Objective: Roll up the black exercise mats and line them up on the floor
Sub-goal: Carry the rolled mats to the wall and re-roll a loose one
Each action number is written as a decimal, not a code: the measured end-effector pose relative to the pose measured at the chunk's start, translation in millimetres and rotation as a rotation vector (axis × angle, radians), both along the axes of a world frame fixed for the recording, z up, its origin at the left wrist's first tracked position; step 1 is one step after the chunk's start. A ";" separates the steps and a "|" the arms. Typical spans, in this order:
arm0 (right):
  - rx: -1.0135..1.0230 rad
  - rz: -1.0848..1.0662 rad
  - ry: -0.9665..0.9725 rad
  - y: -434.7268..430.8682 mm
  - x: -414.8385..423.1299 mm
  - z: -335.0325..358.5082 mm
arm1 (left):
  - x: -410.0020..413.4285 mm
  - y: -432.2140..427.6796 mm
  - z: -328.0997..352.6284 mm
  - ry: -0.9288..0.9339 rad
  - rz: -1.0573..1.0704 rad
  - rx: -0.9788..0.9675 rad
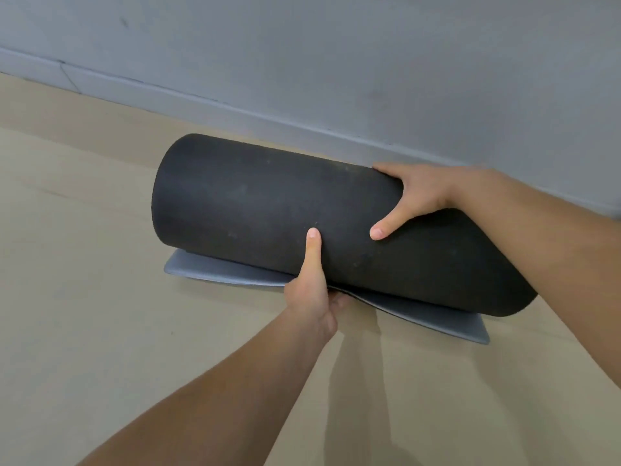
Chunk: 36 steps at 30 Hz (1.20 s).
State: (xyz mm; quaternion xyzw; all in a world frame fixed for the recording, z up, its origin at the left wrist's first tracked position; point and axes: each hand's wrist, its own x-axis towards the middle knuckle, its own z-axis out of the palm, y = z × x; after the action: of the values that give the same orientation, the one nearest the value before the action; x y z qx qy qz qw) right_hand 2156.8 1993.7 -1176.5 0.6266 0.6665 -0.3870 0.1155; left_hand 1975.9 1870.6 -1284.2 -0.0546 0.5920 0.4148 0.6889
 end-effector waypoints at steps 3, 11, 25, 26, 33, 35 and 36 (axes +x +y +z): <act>0.040 -0.114 -0.047 17.1 32.1 -2.5 | 39.7 32.9 2.9 0.030 -0.081 0.020; 0.233 -0.139 -0.208 48.6 82.9 -9.6 | 75.9 108.3 -5.5 0.143 -0.406 0.115; 0.779 0.106 -0.626 -36.8 22.8 -108.0 | 68.8 86.3 -18.2 0.308 -0.423 0.016; 0.786 0.102 -0.621 -38.9 21.5 -110.9 | 71.8 84.1 -19.2 0.311 -0.389 0.016; 0.877 0.107 -0.622 -53.4 21.2 -134.8 | 75.0 68.0 -30.2 0.230 -0.306 0.083; 0.878 0.107 -0.628 -43.6 25.6 -130.4 | 76.9 81.0 -28.9 0.219 -0.323 0.118; 0.868 0.104 -0.639 -35.7 29.0 -127.9 | 78.0 89.3 -28.5 0.225 -0.351 0.137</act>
State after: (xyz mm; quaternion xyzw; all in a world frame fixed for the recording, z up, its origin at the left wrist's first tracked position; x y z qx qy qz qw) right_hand 2185.9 1958.0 -1304.3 0.6696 0.7268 0.1398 0.0621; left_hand 2053.8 1959.8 -1312.8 0.1431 0.6361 0.3311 0.6821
